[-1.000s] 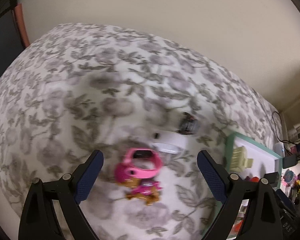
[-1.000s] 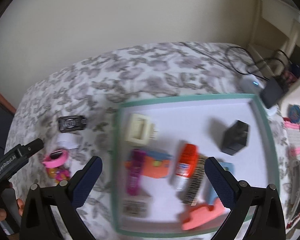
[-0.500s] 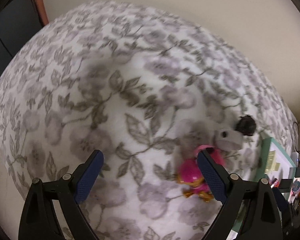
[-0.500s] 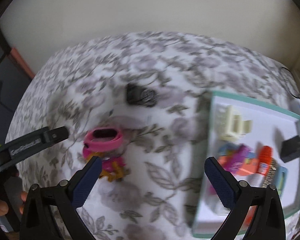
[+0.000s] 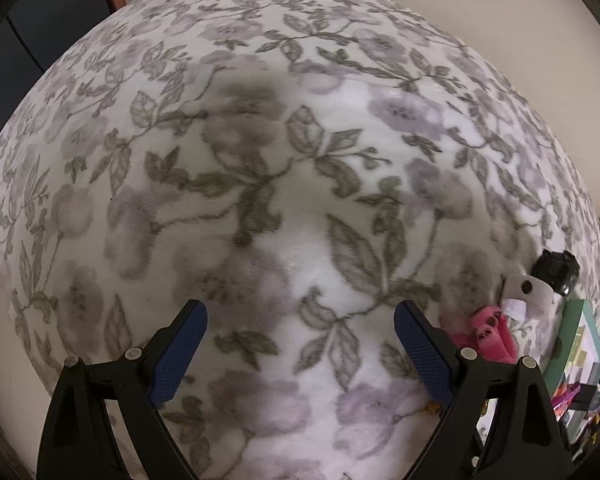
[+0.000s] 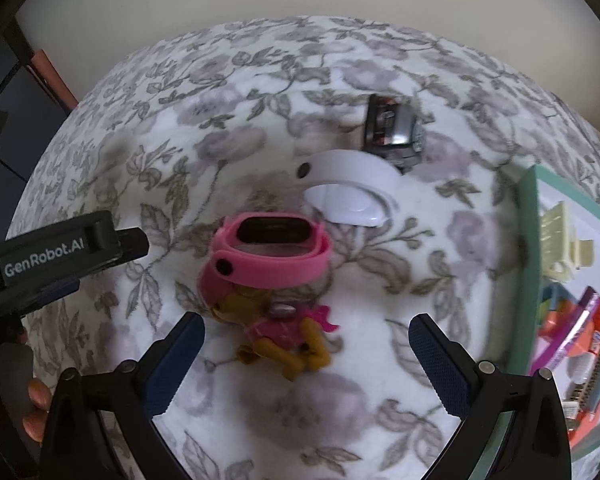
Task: Organize rigid objects
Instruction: 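Withdraw both open tools from the tray back toward the toy pile, then move the left tool toward the pink watch band beside the dog figure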
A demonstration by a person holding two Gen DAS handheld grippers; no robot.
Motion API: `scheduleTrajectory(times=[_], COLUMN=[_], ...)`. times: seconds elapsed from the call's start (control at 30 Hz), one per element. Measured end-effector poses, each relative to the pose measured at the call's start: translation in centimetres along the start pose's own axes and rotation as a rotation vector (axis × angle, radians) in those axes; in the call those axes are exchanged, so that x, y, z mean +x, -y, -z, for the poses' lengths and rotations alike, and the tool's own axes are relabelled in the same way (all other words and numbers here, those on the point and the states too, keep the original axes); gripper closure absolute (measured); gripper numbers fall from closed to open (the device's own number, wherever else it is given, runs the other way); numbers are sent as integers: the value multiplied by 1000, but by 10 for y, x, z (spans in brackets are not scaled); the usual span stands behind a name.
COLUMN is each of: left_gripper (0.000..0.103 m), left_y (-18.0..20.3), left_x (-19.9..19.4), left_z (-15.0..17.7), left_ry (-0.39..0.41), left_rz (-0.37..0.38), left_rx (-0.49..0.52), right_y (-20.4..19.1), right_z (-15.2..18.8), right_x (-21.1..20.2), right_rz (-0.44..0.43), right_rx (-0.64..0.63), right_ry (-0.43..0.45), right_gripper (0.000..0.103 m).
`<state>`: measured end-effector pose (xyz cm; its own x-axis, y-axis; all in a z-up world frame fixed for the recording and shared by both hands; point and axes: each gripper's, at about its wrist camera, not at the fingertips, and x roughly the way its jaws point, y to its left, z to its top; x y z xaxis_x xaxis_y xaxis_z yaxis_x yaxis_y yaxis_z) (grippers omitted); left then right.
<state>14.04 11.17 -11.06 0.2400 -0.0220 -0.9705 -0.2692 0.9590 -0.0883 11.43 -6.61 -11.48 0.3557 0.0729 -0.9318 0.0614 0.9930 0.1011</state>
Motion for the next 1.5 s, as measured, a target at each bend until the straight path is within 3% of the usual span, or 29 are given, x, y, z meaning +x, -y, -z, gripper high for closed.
scheduleTrajectory(times=[0.2, 0.5, 0.9, 1.33, 1.5], left_gripper=[8, 8, 8, 8, 8], left_y=[-8, -5, 36, 98, 111], left_x=[-3, -5, -8, 1, 10], left_z=[2, -4, 1, 22, 29], left_ry=[5, -2, -19, -90, -120], left_rz=[13, 46, 132, 250, 217], left_rx=[-38, -45, 23, 169, 218], right_y=[-17, -21, 12, 48, 48], right_z=[0, 5, 15, 25, 26], right_x=[16, 18, 5, -5, -5], right_rz=[9, 41, 41, 22, 18], right_rx=[-16, -21, -32, -33, -41], right_ry=[-4, 16, -22, -44, -47], right_gripper=[0, 25, 26, 26, 26])
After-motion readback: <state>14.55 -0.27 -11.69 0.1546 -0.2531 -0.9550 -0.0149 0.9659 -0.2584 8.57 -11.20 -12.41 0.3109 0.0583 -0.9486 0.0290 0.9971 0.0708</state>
